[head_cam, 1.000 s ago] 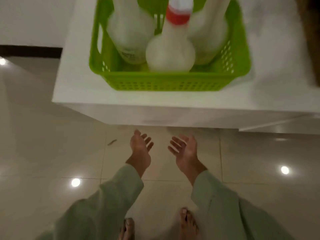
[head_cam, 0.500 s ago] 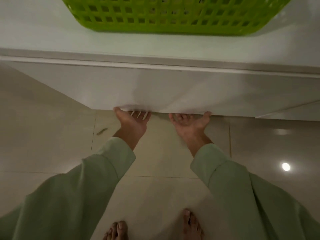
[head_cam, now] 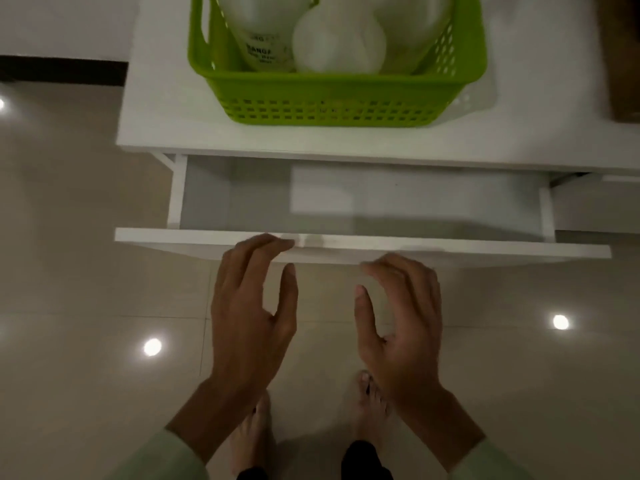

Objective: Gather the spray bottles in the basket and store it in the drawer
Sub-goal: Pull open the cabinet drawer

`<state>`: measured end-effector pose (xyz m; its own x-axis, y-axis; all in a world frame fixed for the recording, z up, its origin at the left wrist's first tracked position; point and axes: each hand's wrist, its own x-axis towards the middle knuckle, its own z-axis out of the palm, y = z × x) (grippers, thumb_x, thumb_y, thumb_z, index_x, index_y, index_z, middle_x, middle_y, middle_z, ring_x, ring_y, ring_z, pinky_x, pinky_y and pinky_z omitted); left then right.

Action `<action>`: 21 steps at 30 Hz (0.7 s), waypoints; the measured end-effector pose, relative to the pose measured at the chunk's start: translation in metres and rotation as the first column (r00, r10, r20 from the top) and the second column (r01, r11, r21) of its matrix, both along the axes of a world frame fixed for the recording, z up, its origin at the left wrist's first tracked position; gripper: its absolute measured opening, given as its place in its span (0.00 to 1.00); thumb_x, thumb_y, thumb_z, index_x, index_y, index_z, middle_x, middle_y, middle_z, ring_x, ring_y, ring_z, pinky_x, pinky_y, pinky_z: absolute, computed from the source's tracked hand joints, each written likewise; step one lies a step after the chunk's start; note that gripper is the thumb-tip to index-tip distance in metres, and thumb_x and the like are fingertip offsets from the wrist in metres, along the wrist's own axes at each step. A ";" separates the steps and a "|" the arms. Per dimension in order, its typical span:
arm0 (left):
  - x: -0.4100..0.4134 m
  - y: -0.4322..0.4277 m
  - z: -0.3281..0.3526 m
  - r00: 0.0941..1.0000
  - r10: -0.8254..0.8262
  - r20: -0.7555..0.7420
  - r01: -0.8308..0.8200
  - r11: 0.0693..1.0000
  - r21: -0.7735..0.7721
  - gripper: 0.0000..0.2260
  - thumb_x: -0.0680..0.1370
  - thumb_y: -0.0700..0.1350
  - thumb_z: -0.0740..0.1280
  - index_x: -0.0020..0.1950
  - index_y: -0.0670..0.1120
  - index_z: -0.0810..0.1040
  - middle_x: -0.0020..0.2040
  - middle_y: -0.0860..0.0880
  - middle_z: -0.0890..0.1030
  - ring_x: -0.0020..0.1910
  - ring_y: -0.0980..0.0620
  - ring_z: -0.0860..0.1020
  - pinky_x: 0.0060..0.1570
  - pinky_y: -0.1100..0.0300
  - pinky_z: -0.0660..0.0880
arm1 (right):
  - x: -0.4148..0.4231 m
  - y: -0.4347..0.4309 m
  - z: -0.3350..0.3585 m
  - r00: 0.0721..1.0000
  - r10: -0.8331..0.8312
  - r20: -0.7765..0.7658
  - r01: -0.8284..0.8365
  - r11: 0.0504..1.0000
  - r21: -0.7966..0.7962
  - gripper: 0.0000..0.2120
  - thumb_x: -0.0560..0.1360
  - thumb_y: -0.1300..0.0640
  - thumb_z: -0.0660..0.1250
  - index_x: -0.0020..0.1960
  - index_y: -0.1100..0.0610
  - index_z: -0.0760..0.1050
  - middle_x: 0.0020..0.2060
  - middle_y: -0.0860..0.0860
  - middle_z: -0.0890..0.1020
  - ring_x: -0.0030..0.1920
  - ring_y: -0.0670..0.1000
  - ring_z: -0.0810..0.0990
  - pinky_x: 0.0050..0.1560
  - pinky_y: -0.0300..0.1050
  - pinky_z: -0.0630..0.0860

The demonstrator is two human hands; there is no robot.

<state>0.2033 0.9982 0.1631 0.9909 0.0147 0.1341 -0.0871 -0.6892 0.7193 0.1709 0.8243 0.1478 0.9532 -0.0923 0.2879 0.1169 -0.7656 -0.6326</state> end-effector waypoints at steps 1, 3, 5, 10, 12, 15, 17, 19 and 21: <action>0.004 0.000 0.009 0.999 -0.041 -0.022 0.043 0.995 0.087 0.16 0.78 0.46 0.65 0.66 0.49 0.73 0.65 0.51 0.74 0.67 0.53 0.72 0.66 0.58 0.70 | 0.005 -0.001 0.013 0.999 0.004 -0.051 -0.010 0.991 -0.132 0.17 0.78 0.56 0.66 0.66 0.56 0.75 0.62 0.55 0.78 0.65 0.55 0.74 0.68 0.47 0.67; 0.013 -0.002 0.018 0.985 -0.112 -0.135 0.143 0.959 0.244 0.20 0.79 0.46 0.66 0.70 0.46 0.71 0.69 0.47 0.72 0.71 0.49 0.68 0.73 0.51 0.62 | 0.020 -0.004 0.028 0.959 -0.001 -0.282 -0.104 0.928 -0.357 0.24 0.80 0.53 0.65 0.74 0.56 0.69 0.69 0.56 0.74 0.72 0.58 0.68 0.75 0.57 0.61; 0.018 -0.003 0.017 0.963 -0.169 -0.210 0.241 0.891 0.386 0.17 0.80 0.47 0.65 0.68 0.46 0.74 0.65 0.46 0.76 0.68 0.47 0.72 0.73 0.48 0.61 | 0.030 -0.004 0.030 0.898 0.017 -0.439 -0.230 0.870 -0.436 0.22 0.81 0.52 0.62 0.74 0.55 0.69 0.66 0.56 0.76 0.70 0.58 0.71 0.77 0.60 0.58; 0.007 -0.001 0.024 0.953 -0.188 -0.239 0.278 0.857 0.433 0.12 0.78 0.46 0.67 0.61 0.47 0.79 0.55 0.48 0.83 0.55 0.47 0.79 0.62 0.51 0.71 | 0.022 -0.004 0.036 0.895 0.012 -0.446 -0.243 0.852 -0.464 0.12 0.79 0.61 0.63 0.62 0.55 0.77 0.50 0.53 0.81 0.51 0.57 0.77 0.60 0.54 0.71; -0.003 0.000 0.028 0.945 -0.201 -0.257 0.297 0.856 0.423 0.12 0.78 0.46 0.68 0.61 0.47 0.79 0.55 0.48 0.83 0.56 0.47 0.79 0.62 0.50 0.71 | 0.011 -0.005 0.041 0.883 0.028 -0.469 -0.264 0.855 -0.446 0.14 0.78 0.63 0.64 0.62 0.55 0.77 0.49 0.52 0.81 0.50 0.57 0.78 0.58 0.53 0.71; -0.021 0.002 0.031 0.930 -0.200 -0.309 0.320 0.853 0.412 0.12 0.79 0.46 0.67 0.62 0.47 0.79 0.57 0.49 0.83 0.57 0.47 0.79 0.63 0.50 0.71 | -0.008 -0.005 0.044 0.866 0.047 -0.498 -0.284 0.865 -0.413 0.19 0.75 0.67 0.64 0.63 0.56 0.77 0.51 0.53 0.81 0.52 0.58 0.78 0.59 0.54 0.71; -0.034 0.002 0.035 0.925 -0.190 -0.329 0.320 0.856 0.405 0.12 0.79 0.45 0.67 0.62 0.48 0.80 0.57 0.49 0.83 0.58 0.48 0.80 0.64 0.49 0.71 | -0.022 -0.004 0.046 0.858 0.044 -0.512 -0.285 0.869 -0.403 0.21 0.73 0.69 0.65 0.64 0.56 0.77 0.52 0.53 0.82 0.53 0.58 0.79 0.61 0.55 0.72; -0.048 0.002 0.035 0.926 -0.180 -0.332 0.313 0.856 0.411 0.12 0.78 0.44 0.69 0.60 0.48 0.80 0.56 0.49 0.84 0.57 0.47 0.80 0.63 0.48 0.73 | -0.035 -0.002 0.046 0.860 0.039 -0.509 -0.280 0.869 -0.408 0.23 0.71 0.70 0.66 0.64 0.56 0.78 0.53 0.53 0.82 0.54 0.58 0.79 0.62 0.55 0.73; -0.060 0.003 0.033 0.928 -0.177 -0.329 0.311 0.854 0.418 0.11 0.76 0.43 0.71 0.59 0.48 0.81 0.54 0.50 0.84 0.55 0.47 0.81 0.61 0.48 0.74 | -0.048 -0.002 0.045 0.860 0.034 -0.510 -0.271 0.876 -0.399 0.24 0.69 0.72 0.68 0.63 0.57 0.79 0.52 0.53 0.82 0.53 0.58 0.80 0.61 0.56 0.74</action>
<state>0.1433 1.0010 0.1961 0.9515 -0.2286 -0.2061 -0.1465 -0.9252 0.3501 0.1225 0.8219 0.1923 0.9692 0.0897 -0.2295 0.0338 -0.9710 -0.2367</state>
